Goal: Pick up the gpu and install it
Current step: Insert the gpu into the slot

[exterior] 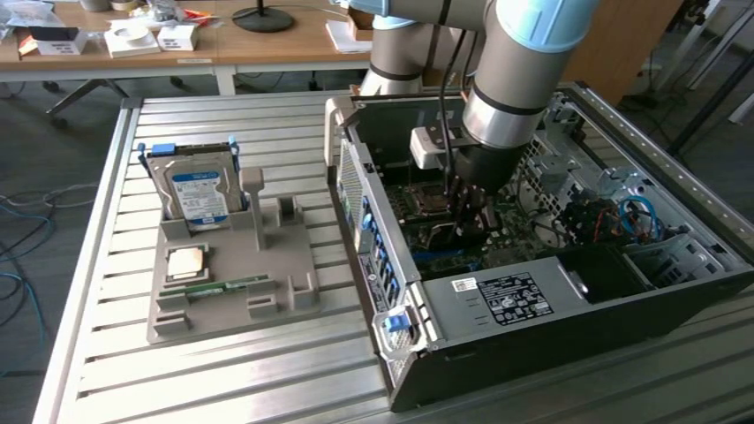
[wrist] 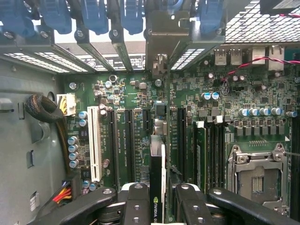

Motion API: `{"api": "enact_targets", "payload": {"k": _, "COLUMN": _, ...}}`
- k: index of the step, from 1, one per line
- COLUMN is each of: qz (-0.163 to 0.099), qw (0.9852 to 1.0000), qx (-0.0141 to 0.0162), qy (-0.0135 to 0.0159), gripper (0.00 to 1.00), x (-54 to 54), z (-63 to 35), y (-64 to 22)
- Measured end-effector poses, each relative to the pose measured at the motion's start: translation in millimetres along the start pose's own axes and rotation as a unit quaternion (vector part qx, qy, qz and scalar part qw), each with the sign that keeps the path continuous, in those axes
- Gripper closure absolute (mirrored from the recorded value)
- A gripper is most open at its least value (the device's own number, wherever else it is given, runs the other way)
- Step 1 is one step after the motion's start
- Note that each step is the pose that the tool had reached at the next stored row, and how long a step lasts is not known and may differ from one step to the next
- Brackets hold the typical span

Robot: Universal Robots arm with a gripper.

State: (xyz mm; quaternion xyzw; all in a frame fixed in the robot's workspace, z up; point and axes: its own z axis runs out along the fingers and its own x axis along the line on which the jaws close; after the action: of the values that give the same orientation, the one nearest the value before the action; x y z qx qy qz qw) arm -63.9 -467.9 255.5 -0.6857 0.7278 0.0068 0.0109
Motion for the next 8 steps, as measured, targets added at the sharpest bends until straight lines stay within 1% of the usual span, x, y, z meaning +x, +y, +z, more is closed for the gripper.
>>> {"api": "enact_targets", "payload": {"k": 5, "qz": 0.004, "qw": 1.0, "qx": 0.0001, "qy": 0.0, "gripper": 0.74, "x": 0.0, "z": 0.0, "y": 0.0}}
{"api": "enact_targets", "payload": {"k": 8, "qz": 0.005, "qw": 1.0, "qx": 0.0002, "qy": 0.0006, "gripper": 0.74, "x": 0.0, "z": 0.1, "y": 0.0}}
